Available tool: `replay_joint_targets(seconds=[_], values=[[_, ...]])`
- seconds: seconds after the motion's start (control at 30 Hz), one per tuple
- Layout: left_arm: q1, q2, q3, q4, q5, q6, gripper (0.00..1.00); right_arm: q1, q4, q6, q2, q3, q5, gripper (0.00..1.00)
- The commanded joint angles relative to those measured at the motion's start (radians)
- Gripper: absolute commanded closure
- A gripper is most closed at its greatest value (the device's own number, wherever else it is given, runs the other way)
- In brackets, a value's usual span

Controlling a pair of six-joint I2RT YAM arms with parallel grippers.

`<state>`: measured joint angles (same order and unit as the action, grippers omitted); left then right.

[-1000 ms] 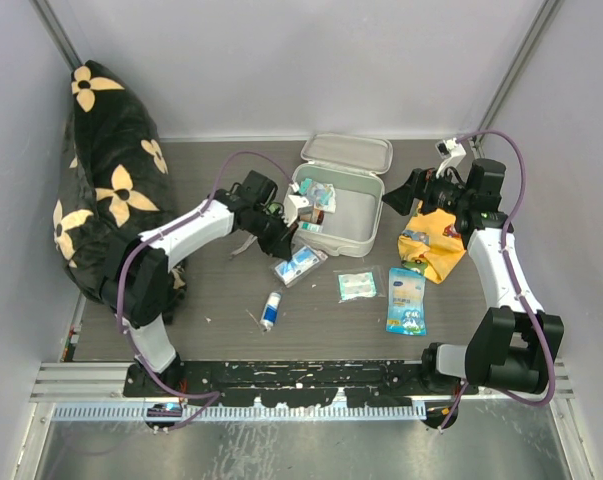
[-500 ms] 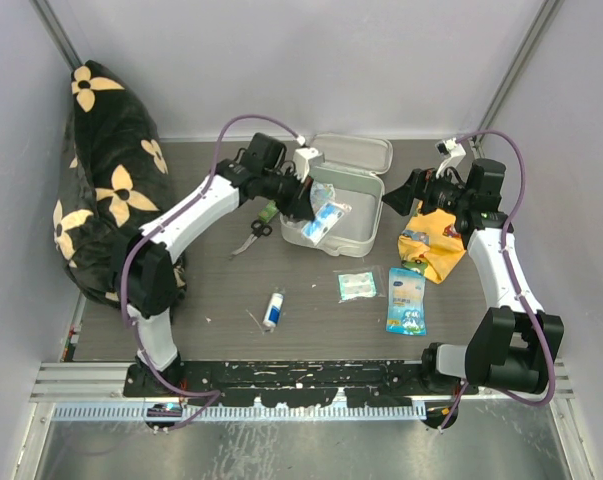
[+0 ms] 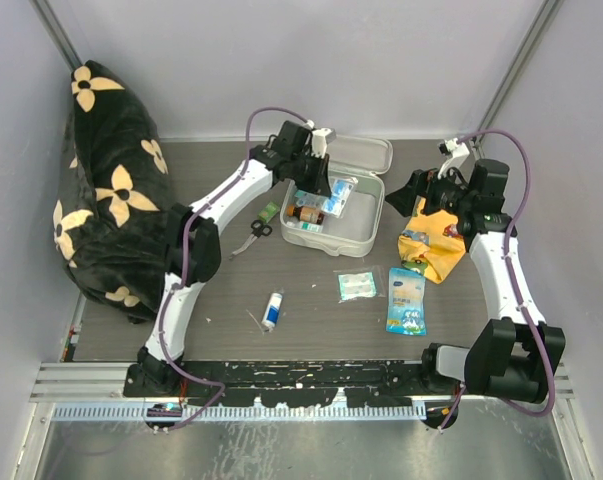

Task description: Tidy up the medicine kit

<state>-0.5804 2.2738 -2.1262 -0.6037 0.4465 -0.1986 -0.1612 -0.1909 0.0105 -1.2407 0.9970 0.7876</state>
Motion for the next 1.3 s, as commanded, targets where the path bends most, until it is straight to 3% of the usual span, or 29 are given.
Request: replay_joint_targets(seconds=[0.0,0.47,0.77,0.93,1.13,1.27], values=[[-0.026,0.041,-0.100,0.019,-0.065,-0.074,1.00,-0.007,0.004,0.029,0.036,0.052,-0.042,0.00],[-0.050,0.262,-0.270,0.033,-0.151,-0.179,1.00,-0.009,0.004,0.031,0.032,0.050,-0.036,0.00],[-0.050,0.328,-0.353,0.008,-0.195,-0.164,0.99,-0.009,0.004,0.033,0.030,0.047,-0.037,0.00],[-0.050,0.335,-0.358,0.001,-0.187,-0.160,0.91,-0.009,0.004,0.035,0.025,0.047,-0.037,0.00],[-0.050,0.320,-0.347,-0.006,-0.160,-0.154,0.70,-0.010,0.004,0.035,0.021,0.046,-0.038,0.00],[-0.049,0.299,-0.340,-0.021,-0.148,-0.143,0.62,-0.009,0.004,0.035,0.019,0.046,-0.041,0.00]])
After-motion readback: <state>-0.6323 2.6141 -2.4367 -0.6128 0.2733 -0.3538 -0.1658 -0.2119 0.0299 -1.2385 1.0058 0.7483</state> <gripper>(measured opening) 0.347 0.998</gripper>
